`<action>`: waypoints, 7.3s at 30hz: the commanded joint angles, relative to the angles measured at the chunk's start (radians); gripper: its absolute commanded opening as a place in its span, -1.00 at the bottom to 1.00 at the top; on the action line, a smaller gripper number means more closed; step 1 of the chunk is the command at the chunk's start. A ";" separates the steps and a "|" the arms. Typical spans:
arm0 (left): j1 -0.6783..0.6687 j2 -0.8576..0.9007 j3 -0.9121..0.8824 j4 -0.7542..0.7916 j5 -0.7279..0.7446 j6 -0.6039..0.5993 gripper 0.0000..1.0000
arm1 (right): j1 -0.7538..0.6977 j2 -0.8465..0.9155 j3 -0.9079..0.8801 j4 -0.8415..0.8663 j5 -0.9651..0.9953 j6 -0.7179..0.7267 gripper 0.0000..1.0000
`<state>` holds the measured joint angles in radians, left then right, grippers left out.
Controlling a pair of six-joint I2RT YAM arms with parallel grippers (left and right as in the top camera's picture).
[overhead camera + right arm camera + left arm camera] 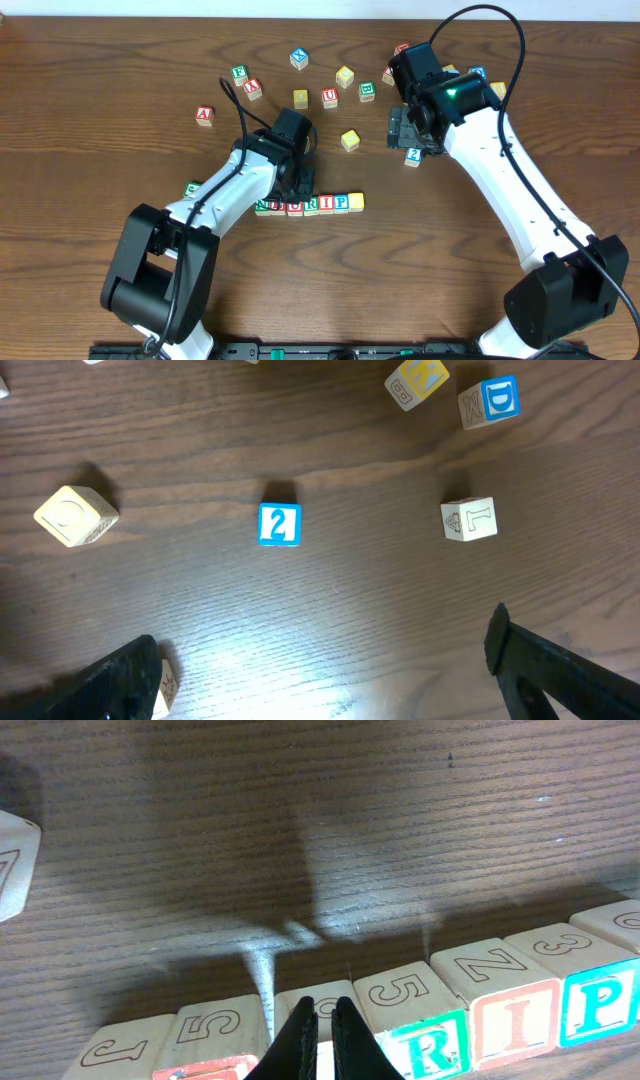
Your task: Spell out NEURIPS
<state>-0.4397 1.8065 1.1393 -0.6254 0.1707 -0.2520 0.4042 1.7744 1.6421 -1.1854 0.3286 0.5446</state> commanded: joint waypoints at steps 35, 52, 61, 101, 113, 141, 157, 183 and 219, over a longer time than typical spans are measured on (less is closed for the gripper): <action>0.077 0.005 0.008 0.066 -0.011 0.018 -0.85 | 0.003 -0.019 0.025 0.008 0.005 0.008 0.98; 0.088 -0.004 0.009 0.005 -0.110 -0.022 -0.85 | 0.003 -0.019 0.025 0.007 0.005 0.008 0.99; 0.088 -0.004 0.009 -0.018 -0.139 -0.042 -0.85 | 0.003 -0.019 0.025 0.005 0.005 0.000 0.98; 0.087 -0.004 0.000 -0.089 -0.136 -0.042 -0.85 | 0.003 -0.019 0.025 0.005 0.005 0.000 0.99; 0.067 -0.004 -0.002 -0.092 -0.135 -0.042 -0.85 | 0.003 -0.019 0.025 0.005 0.005 0.000 0.98; 0.162 -0.006 0.064 -0.038 -0.190 0.008 -0.85 | 0.003 -0.019 0.025 0.006 0.005 0.000 0.99; 0.195 -0.016 0.064 -0.256 -0.180 0.003 -0.85 | 0.003 -0.019 0.025 0.011 0.005 0.000 0.98; 0.193 -0.016 -0.019 -0.158 -0.113 -0.023 -0.85 | 0.003 -0.019 0.025 0.003 0.010 -0.004 0.99; 0.192 -0.016 -0.023 -0.177 -0.065 -0.011 -0.85 | 0.003 -0.019 0.025 0.003 0.009 -0.007 0.95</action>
<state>-0.2466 1.8061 1.1286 -0.7994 0.0917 -0.2653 0.4042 1.7744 1.6421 -1.1816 0.3286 0.5434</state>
